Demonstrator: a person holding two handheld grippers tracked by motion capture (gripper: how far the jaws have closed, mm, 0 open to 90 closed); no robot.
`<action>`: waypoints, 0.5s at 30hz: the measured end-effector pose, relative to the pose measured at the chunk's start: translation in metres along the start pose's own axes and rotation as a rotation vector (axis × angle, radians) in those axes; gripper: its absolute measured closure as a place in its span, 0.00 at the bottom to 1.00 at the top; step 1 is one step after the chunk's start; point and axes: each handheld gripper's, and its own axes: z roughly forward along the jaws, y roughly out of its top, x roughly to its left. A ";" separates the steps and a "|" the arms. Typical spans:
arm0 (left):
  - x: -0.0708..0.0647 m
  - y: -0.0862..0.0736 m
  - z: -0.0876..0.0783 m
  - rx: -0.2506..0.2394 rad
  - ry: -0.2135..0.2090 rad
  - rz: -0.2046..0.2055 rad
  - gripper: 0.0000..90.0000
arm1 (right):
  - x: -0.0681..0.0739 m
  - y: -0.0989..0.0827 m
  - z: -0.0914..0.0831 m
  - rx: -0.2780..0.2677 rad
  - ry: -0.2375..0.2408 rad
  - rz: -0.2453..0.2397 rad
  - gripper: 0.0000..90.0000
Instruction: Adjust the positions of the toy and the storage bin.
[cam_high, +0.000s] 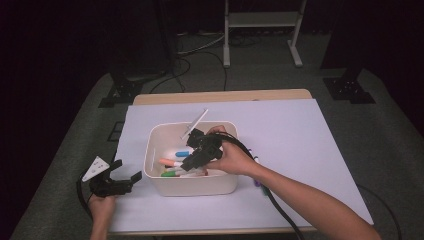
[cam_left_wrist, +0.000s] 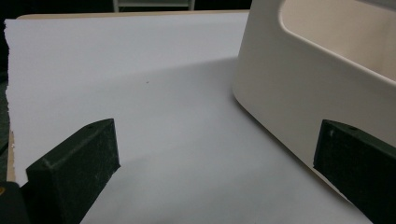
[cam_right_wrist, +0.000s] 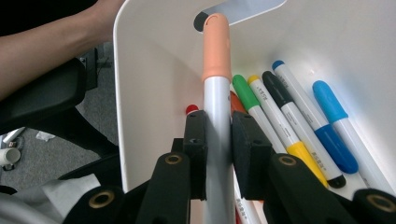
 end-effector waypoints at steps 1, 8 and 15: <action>0.000 0.000 0.000 0.000 0.000 0.000 0.00 | -0.001 0.001 0.001 0.002 0.004 -0.001 0.84; 0.000 0.000 0.000 -0.001 -0.001 0.000 0.00 | 0.000 0.004 0.009 0.033 -0.001 -0.012 0.84; 0.000 0.000 0.000 -0.001 -0.002 0.000 0.00 | 0.001 0.005 0.016 0.067 -0.005 -0.028 0.83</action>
